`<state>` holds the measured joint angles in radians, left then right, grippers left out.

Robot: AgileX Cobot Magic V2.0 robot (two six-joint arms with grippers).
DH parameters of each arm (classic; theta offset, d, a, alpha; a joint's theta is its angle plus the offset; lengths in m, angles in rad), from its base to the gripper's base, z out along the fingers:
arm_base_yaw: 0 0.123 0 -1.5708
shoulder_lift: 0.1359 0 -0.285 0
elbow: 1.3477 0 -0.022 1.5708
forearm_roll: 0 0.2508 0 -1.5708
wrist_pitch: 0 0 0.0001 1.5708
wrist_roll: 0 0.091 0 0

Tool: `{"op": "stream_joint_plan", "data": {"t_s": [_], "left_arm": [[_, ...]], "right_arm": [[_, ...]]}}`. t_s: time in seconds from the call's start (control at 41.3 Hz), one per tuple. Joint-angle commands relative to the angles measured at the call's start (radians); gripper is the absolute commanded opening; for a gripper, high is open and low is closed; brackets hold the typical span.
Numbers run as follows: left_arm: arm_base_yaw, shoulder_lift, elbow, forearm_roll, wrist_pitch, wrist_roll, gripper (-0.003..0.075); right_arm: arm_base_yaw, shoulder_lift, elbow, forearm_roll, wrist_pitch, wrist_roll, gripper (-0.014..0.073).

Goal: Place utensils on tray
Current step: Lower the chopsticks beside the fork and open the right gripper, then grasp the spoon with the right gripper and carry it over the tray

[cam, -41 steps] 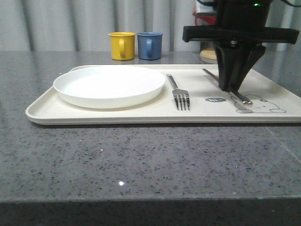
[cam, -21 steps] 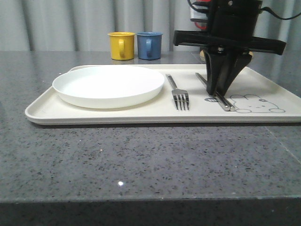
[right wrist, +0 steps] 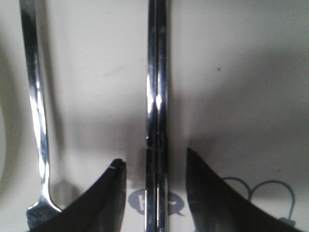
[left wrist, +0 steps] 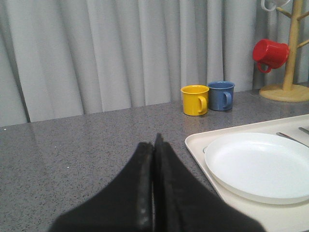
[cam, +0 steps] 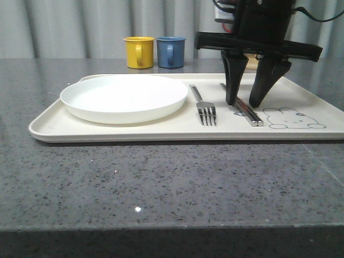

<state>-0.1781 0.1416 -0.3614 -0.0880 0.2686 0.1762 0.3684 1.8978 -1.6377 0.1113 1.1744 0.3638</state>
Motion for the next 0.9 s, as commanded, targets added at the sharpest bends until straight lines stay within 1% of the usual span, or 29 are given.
{"op": "stream_joint_plan", "data": {"t_s": [0.0, 0.073, 0.194, 0.339, 0.485, 0.63, 0.775, 0.872], "left_arm": [[0.001, 0.012, -0.025, -0.004, -0.083, -0.008, -0.0019], [0.001, 0.012, -0.025, -0.004, -0.083, -0.008, -0.0019], [0.001, 0.012, -0.025, -0.004, -0.083, -0.008, -0.0019], [0.001, 0.012, -0.025, -0.004, -0.083, -0.008, -0.0019], [0.001, 0.012, -0.025, -0.004, -0.083, -0.008, -0.0019], [0.001, 0.012, -0.025, -0.004, -0.083, -0.008, -0.0019], [0.001, 0.012, -0.025, -0.004, -0.083, -0.008, -0.0019], [0.001, 0.012, -0.025, -0.004, -0.083, -0.008, -0.0019]], "right_arm": [[-0.011, -0.07, -0.048, -0.018, 0.009, -0.026, 0.037], [-0.031, -0.098, -0.053, -0.021, 0.011, -0.052, 0.037], [-0.104, -0.149, -0.053, -0.025, 0.026, -0.104, 0.037], [-0.252, -0.197, -0.053, -0.046, 0.067, -0.202, 0.037], [-0.404, -0.219, -0.053, -0.095, 0.104, -0.306, 0.037], [-0.538, -0.211, -0.051, -0.1, 0.143, -0.369, 0.037], [-0.624, -0.17, -0.051, -0.1, 0.141, -0.421, 0.037], [-0.652, -0.143, -0.051, -0.1, 0.133, -0.44, 0.037]]}}
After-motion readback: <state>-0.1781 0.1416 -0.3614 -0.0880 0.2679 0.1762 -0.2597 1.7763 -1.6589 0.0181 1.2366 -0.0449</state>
